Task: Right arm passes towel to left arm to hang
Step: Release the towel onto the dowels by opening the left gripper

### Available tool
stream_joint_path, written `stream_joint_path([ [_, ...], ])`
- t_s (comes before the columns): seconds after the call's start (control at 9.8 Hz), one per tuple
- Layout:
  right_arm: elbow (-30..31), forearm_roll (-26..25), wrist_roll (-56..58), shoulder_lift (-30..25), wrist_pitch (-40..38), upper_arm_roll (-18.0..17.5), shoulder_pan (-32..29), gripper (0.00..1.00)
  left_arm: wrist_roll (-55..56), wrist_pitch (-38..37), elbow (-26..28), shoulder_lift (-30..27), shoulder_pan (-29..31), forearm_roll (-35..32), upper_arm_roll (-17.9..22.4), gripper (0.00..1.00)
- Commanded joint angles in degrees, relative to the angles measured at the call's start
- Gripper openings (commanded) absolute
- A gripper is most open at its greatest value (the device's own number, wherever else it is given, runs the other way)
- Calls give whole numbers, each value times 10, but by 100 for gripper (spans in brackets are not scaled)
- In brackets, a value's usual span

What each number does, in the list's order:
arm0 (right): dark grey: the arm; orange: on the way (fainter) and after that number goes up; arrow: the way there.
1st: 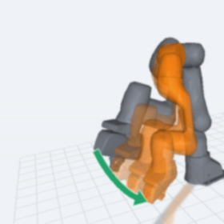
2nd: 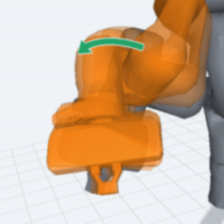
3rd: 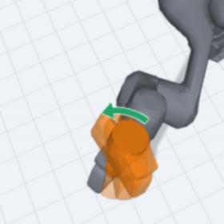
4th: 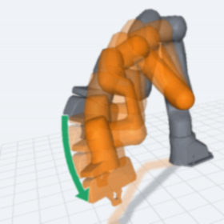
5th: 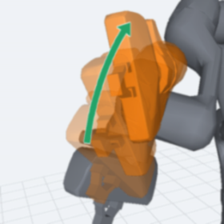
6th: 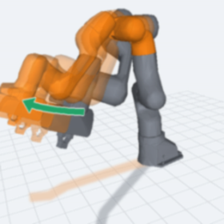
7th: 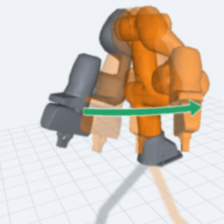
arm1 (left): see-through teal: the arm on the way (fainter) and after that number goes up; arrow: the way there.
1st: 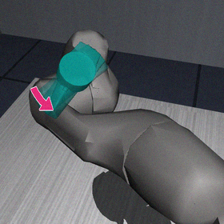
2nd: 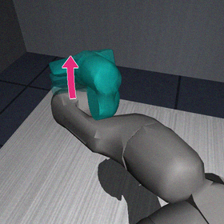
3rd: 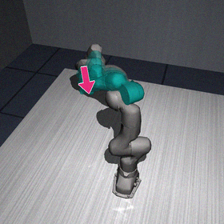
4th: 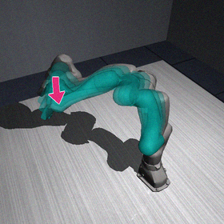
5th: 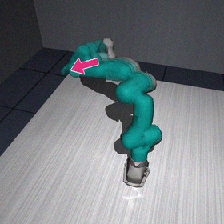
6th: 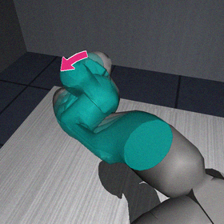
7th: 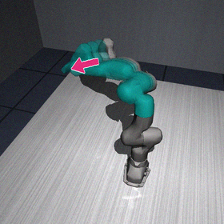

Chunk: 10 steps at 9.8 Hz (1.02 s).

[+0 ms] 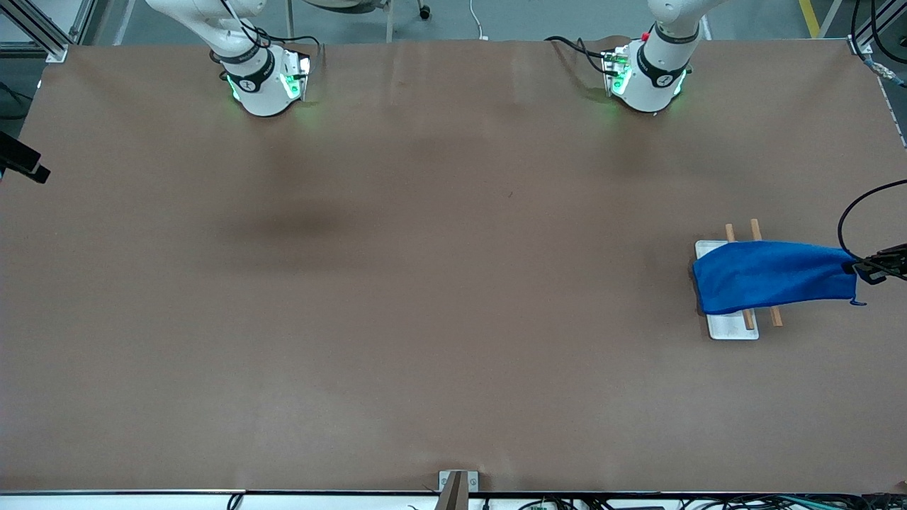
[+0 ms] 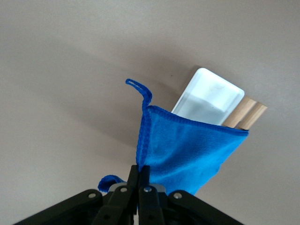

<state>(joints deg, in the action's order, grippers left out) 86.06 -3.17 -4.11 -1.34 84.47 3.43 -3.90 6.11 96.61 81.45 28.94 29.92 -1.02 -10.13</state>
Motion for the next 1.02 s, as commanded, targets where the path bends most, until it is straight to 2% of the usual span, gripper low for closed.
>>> stream_joint_path([
  [0.0, -6, -5, 1, 2, -6, -3, -4, 100, -15, 8, 2, 24, 7, -13, -2, 21],
  [0.1, -6, -5, 1, 2, -6, -2, -4, 100, -15, 8, 2, 26, 7, -13, -2, 45],
  [0.2, -6, -5, 1, 2, -6, -2, -4, 100, -22, 8, 1, 30, 7, -13, -2, 99],
  [0.41, -6, -5, 1, 3, -5, -1, -4, 100, -29, 8, -2, 23, 6, -11, -7, 100],
  [0.61, -6, -5, 1, 3, -5, -1, -4, 100, -27, 2, -16, -10, 0, -11, -23, 100],
  [0.92, -5, -5, 1, 2, -6, -1, -5, 100, -16, -5, -17, -87, 1, -12, -97, 100],
])
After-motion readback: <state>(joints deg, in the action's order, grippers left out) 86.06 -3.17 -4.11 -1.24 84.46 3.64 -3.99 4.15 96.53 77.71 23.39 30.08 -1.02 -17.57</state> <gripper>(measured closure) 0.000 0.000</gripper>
